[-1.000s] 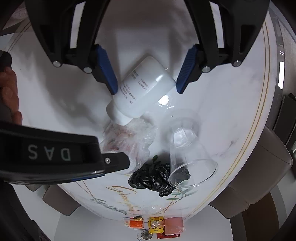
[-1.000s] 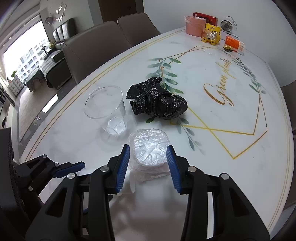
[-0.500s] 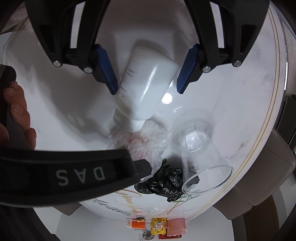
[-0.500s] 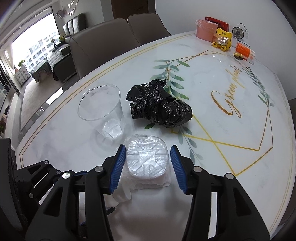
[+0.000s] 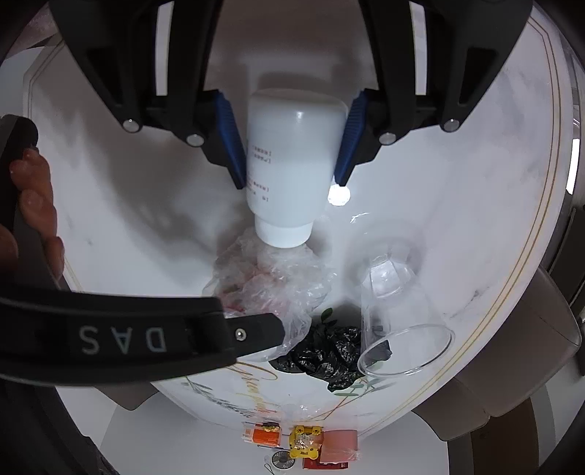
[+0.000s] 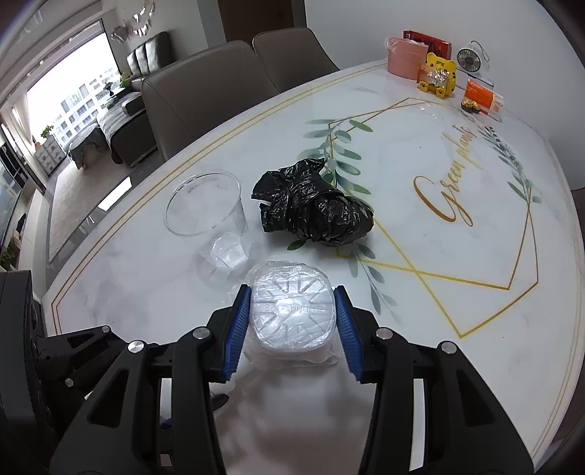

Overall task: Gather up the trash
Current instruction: 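Grasp the white bottle with the left tool while the right tool grasps the plastic-wrapped cup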

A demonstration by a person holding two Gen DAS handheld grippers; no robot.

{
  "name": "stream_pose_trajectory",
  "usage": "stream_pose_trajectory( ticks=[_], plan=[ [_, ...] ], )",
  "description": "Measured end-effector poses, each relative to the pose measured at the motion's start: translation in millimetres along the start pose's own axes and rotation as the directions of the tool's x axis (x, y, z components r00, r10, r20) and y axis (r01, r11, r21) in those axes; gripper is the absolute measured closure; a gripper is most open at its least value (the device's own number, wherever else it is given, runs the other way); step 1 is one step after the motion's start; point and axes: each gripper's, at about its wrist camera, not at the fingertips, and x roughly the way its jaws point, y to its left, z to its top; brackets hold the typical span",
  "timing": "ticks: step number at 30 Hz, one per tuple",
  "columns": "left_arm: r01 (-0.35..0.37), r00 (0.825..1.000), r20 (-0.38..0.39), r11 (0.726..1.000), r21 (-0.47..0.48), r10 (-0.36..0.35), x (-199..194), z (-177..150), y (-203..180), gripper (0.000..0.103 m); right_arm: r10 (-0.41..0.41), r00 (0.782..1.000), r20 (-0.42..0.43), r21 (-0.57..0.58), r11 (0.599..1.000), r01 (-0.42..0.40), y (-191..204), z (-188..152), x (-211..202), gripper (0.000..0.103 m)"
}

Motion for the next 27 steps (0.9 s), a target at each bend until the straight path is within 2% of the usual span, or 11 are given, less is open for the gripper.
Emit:
stream_pose_trajectory(
  ticks=[7,15,23,27],
  plan=[
    [-0.049,0.999,0.014,0.998,-0.042,0.05,-21,-4,-7,0.054,0.009,1.0,0.011,-0.017,1.0,-0.009,3,-10,-26,0.059],
    [-0.119,0.992,0.031,0.986,-0.117,0.124,-49,-19,-32,0.054,0.042,0.999,0.012,-0.046,0.998,-0.041,2,-41,-62,0.059],
    [-0.189,0.977,0.058,0.959,-0.212,0.205,-76,-39,-67,0.054,0.089,0.996,0.023,-0.096,0.992,-0.087,-5,-83,-106,0.059],
    [-0.227,0.964,0.074,0.938,-0.263,0.255,-93,-56,-89,0.054,0.119,0.992,0.032,-0.135,0.984,-0.114,-10,-105,-130,0.059]
  ],
)
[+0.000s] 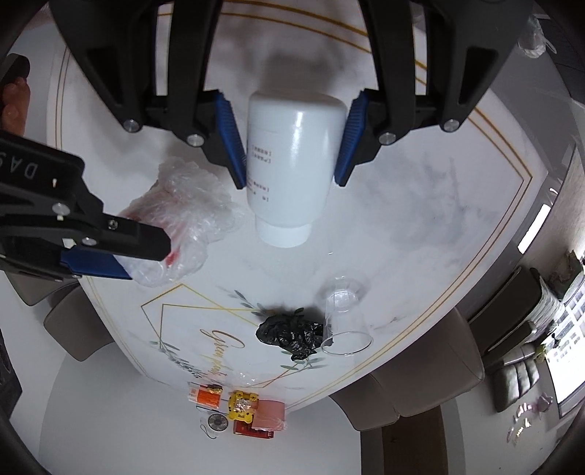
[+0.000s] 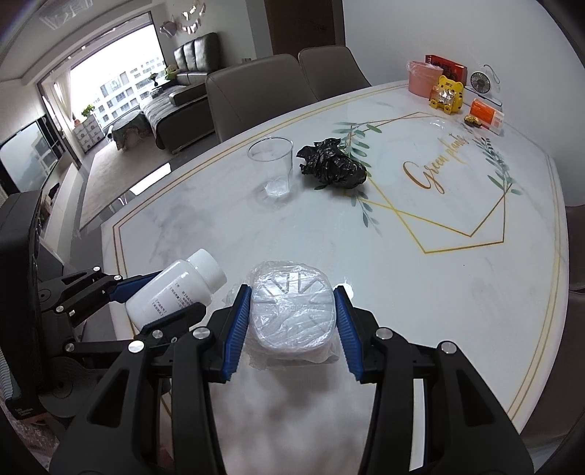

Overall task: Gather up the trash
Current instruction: 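Grasp the white bottle with the left tool while the right tool grasps the plastic-wrapped cup, then carry the white bottle and wrapped cup over the grey bin on the chair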

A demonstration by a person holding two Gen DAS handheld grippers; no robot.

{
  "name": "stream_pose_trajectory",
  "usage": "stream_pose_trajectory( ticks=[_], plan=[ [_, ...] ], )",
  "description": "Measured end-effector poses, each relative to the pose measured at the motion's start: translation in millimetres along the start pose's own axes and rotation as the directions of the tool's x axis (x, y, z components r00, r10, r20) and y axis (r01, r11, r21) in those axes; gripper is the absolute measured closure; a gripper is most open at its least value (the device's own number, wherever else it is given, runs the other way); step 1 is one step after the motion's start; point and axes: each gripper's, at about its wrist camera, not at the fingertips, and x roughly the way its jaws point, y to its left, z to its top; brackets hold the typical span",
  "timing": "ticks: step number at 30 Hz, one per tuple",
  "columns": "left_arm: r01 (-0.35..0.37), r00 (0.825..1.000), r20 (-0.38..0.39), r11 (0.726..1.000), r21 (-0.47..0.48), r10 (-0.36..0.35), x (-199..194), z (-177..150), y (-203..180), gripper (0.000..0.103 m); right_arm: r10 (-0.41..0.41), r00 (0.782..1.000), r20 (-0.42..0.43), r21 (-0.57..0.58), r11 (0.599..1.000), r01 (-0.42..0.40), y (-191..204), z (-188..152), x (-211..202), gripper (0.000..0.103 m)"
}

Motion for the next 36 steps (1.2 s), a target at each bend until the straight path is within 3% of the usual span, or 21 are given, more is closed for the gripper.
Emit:
stream_pose_trajectory(
  ticks=[11,16,20,23,29,36],
  plan=[
    [-0.126,0.99,0.038,0.977,-0.169,0.134,-67,-54,-5,0.054,0.118,0.993,-0.012,-0.167,0.979,-0.118,31,-28,-42,0.059],
    [-0.202,0.975,0.036,0.939,-0.279,0.22,-105,-83,25,0.054,0.217,0.974,-0.06,-0.26,0.939,-0.225,81,-26,-42,0.059],
    [-0.267,0.955,0.022,0.887,-0.378,0.297,-137,-111,64,0.054,0.308,0.945,-0.115,-0.366,0.871,-0.328,145,-25,-37,0.059],
    [-0.328,0.931,-0.007,0.827,-0.457,0.365,-164,-137,97,0.054,0.373,0.915,-0.157,-0.425,0.81,-0.403,194,-25,-35,0.059],
    [-0.458,0.852,-0.087,0.656,-0.6,0.515,-225,-202,148,0.054,0.473,0.841,-0.263,-0.56,0.635,-0.533,312,-39,-32,0.059],
    [-0.548,0.752,-0.225,0.398,-0.736,0.62,-286,-279,170,0.054,0.528,0.742,-0.414,-0.66,0.387,-0.644,423,-76,-49,0.059]
  ],
)
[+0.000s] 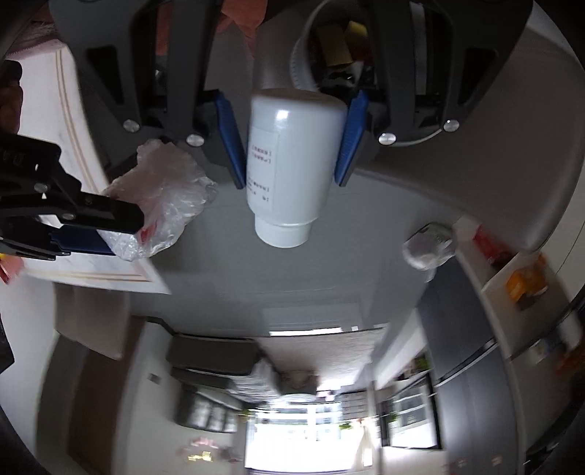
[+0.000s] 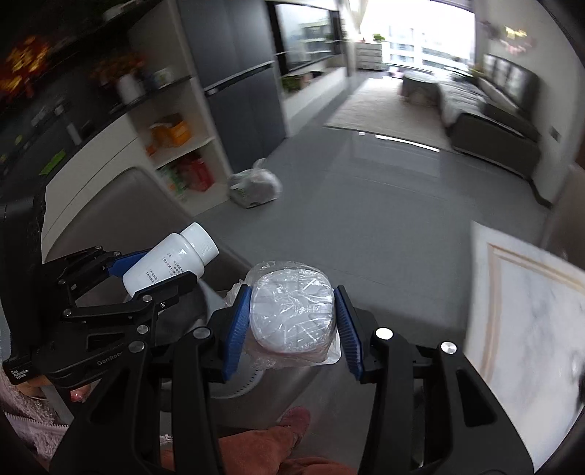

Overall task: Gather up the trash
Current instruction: 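Carry the white bottle and wrapped cup over the grey bin on the chair, then open the left tool to drop the bottle while the right tool drops the wrapped cup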

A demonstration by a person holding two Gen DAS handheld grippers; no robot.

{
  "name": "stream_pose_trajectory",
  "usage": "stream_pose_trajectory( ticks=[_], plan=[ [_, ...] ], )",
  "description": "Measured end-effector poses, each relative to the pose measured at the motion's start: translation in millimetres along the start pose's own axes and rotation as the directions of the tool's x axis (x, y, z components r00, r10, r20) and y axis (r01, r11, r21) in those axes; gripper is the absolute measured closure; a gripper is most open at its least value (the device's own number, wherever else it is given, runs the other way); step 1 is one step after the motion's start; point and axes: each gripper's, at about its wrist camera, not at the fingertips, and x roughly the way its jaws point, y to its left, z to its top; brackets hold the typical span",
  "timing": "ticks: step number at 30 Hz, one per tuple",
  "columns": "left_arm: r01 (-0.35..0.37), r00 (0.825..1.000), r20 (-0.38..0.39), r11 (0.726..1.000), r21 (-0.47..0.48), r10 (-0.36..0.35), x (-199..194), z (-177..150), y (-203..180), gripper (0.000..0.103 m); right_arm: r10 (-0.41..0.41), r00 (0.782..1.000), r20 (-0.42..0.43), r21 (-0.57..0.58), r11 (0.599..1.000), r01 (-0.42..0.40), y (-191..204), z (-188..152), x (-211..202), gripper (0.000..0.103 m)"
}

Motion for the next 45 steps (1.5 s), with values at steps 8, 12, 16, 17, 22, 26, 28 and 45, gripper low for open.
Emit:
stream_pose_trajectory(
  ticks=[8,12,16,17,22,26,28,45],
  plan=[
    [-0.206,0.979,-0.067,0.943,-0.262,0.195,-29,-44,67,0.054,0.191,0.975,-0.116,-0.253,0.943,-0.215,80,30,48,0.059],
    [-0.284,0.959,-0.106,0.888,-0.362,0.264,-49,-70,88,0.054,0.252,0.956,-0.153,-0.356,0.888,-0.291,121,34,58,0.059],
    [-0.326,0.945,-0.133,0.844,-0.426,0.298,-60,-84,102,0.054,0.279,0.943,-0.182,-0.417,0.846,-0.331,153,37,67,0.059],
    [-0.33,0.944,-0.136,0.837,-0.436,0.301,-61,-86,105,0.054,0.285,0.94,-0.186,-0.425,0.84,-0.338,159,36,67,0.059],
    [-0.336,0.941,-0.139,0.822,-0.46,0.307,-66,-94,116,0.054,0.284,0.934,-0.217,-0.44,0.826,-0.353,171,27,66,0.058],
    [-0.33,0.944,-0.138,0.825,-0.46,0.3,-67,-98,122,0.054,0.271,0.938,-0.218,-0.436,0.832,-0.342,172,21,64,0.047],
    [-0.324,0.946,-0.137,0.828,-0.458,0.295,-66,-100,123,0.054,0.269,0.941,-0.205,-0.431,0.838,-0.334,171,19,62,0.046],
    [-0.298,0.955,-0.126,0.873,-0.386,0.27,-54,-89,112,0.034,0.218,0.967,-0.134,-0.399,0.881,-0.254,158,21,51,0.046]
  ],
)
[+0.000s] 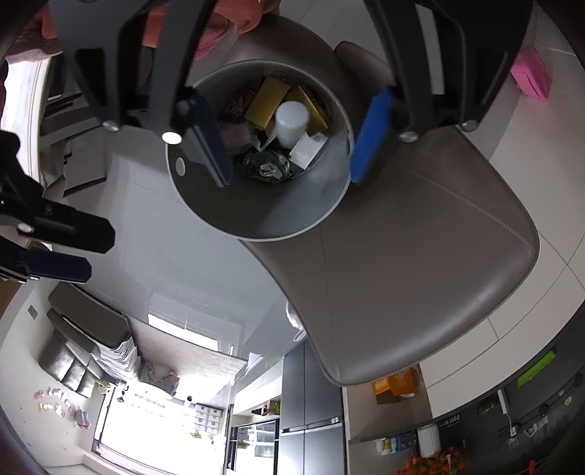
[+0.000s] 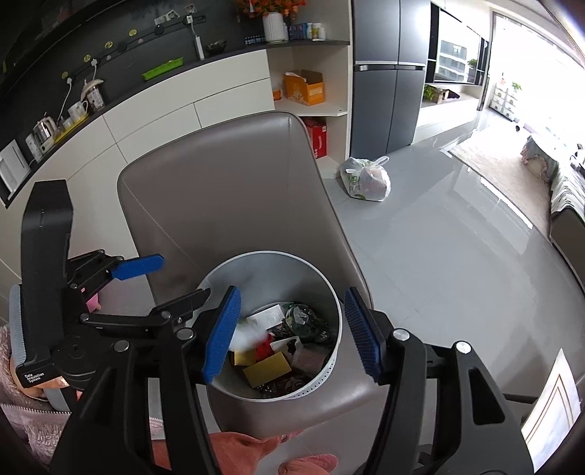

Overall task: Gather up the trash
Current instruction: 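Open the left tool to drop the bottle while the right tool drops the wrapped cup, then move both tools back over the table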

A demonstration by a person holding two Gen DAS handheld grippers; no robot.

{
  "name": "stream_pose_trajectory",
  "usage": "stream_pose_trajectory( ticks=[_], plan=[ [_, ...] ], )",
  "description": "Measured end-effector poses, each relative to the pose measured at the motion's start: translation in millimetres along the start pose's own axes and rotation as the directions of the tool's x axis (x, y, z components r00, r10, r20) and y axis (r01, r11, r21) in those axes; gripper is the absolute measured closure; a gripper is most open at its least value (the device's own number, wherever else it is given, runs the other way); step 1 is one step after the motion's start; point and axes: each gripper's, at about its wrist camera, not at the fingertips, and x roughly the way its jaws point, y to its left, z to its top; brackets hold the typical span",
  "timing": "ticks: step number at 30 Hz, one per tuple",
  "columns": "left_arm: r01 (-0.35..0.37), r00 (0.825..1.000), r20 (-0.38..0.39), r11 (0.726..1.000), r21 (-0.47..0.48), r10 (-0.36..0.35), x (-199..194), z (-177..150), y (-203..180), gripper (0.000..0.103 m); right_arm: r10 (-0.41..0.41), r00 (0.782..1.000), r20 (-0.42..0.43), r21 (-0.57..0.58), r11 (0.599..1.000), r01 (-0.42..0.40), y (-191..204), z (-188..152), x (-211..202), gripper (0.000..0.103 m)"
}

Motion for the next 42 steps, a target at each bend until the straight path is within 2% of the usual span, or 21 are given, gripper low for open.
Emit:
stream_pose_trajectory(
  ticks=[7,11,14,18,20,23,26,29,32,36,39,42],
  plan=[
    [0.059,0.998,0.007,0.994,0.09,-0.06,5,9,-27,0.034,-0.064,0.998,0.022,0.068,0.996,0.063,-16,-10,-12,0.046],
    [0.12,0.992,0.009,0.975,0.186,-0.123,13,21,-56,0.034,-0.146,0.989,0.034,0.156,0.978,0.139,-39,-24,-29,0.046],
    [0.181,0.982,-0.002,0.946,0.269,-0.188,16,28,-84,0.034,-0.221,0.975,0.036,0.243,0.948,0.206,-60,-41,-47,0.046],
    [0.278,0.957,-0.034,0.876,0.393,-0.288,19,33,-134,0.03,-0.339,0.941,0.017,0.384,0.871,0.307,-91,-77,-80,0.046],
    [0.322,0.941,-0.054,0.831,0.454,-0.335,19,33,-160,0.03,-0.394,0.919,-0.002,0.448,0.821,0.353,-104,-99,-97,0.046],
    [0.385,0.91,-0.094,0.742,0.55,-0.403,16,29,-206,0.03,-0.477,0.878,-0.042,0.548,0.724,0.42,-124,-137,-126,0.046],
    [0.445,0.871,-0.144,0.63,0.637,-0.47,8,19,-257,0.03,-0.554,0.827,-0.092,0.633,0.609,0.478,-140,-178,-159,0.046],
    [0.48,0.838,-0.188,0.528,0.7,-0.513,-2,6,-304,0.03,-0.623,0.767,-0.151,0.703,0.478,0.527,-152,-221,-196,0.046],
    [0.507,0.805,-0.238,0.422,0.752,-0.544,-14,-9,-355,0.03,-0.662,0.721,-0.203,0.751,0.367,0.549,-162,-260,-228,0.046],
    [0.536,0.773,-0.302,0.321,0.78,-0.558,-27,-30,-417,0.03,-0.692,0.669,-0.271,0.798,0.227,0.559,-178,-316,-273,0.046],
    [0.547,0.748,-0.34,0.24,0.802,-0.57,-38,-49,-463,0.03,-0.721,0.616,-0.318,0.801,0.143,0.581,-188,-353,-304,0.046],
    [0.556,0.721,-0.376,0.163,0.815,-0.582,-52,-69,-505,0.03,-0.734,0.578,-0.356,0.809,0.067,0.584,-200,-384,-329,0.046]
  ],
)
